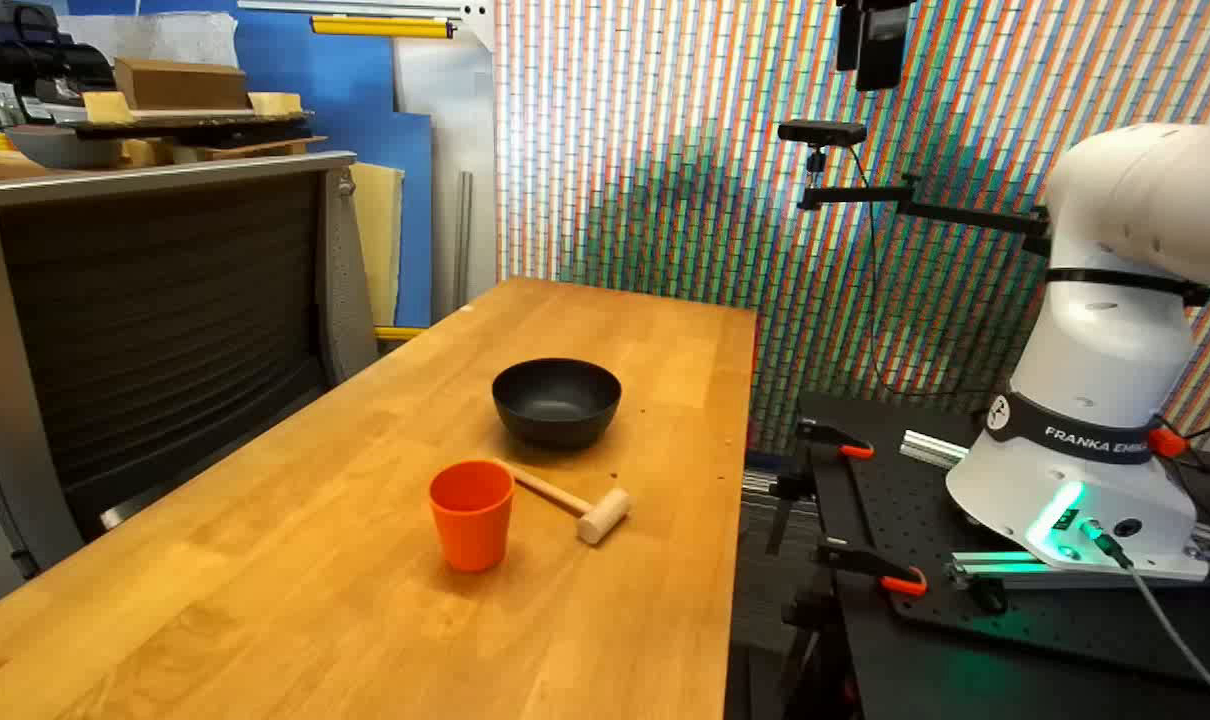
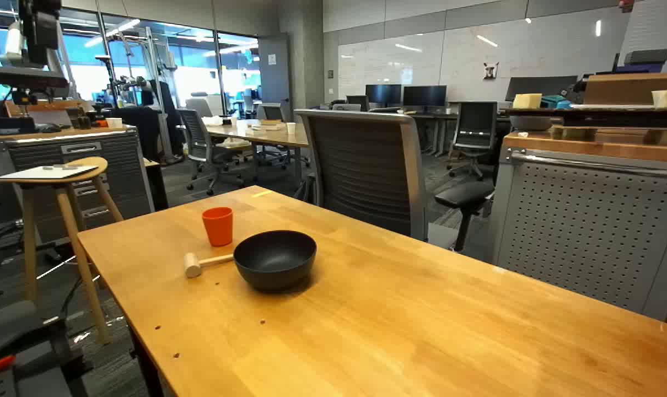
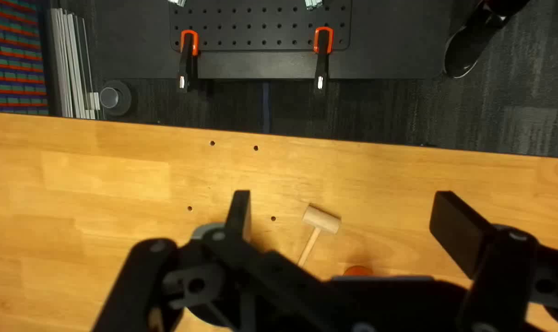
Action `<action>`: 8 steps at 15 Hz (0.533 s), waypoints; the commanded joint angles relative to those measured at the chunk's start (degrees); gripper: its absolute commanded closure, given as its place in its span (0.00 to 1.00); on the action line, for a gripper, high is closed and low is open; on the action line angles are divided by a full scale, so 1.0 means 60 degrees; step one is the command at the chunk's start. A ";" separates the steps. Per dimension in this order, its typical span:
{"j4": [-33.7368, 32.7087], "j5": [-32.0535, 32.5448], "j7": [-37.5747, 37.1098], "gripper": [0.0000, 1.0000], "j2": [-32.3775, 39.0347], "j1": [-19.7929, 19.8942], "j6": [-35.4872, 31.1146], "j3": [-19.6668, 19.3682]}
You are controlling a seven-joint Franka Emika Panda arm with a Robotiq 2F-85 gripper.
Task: Put the orange cup inside the black bowl
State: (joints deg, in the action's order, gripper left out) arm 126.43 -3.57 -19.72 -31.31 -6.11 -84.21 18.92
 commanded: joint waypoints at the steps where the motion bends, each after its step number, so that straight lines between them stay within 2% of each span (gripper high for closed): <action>1: -0.0041 0.0060 -0.0077 0.00 0.0046 -0.0173 0.0004 -0.0126; 4: -0.0081 0.0060 -0.0076 0.00 0.0030 -0.0171 0.0004 -0.0124; 6: -0.0110 -0.0148 0.0143 0.00 0.0845 -0.0069 -0.0744 -0.0282; 8: -0.0236 -0.0159 0.0127 0.00 0.2015 -0.0025 -0.2019 -0.0227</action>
State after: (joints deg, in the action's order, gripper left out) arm 126.82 -3.69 -19.33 -28.72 -6.14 -88.56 18.28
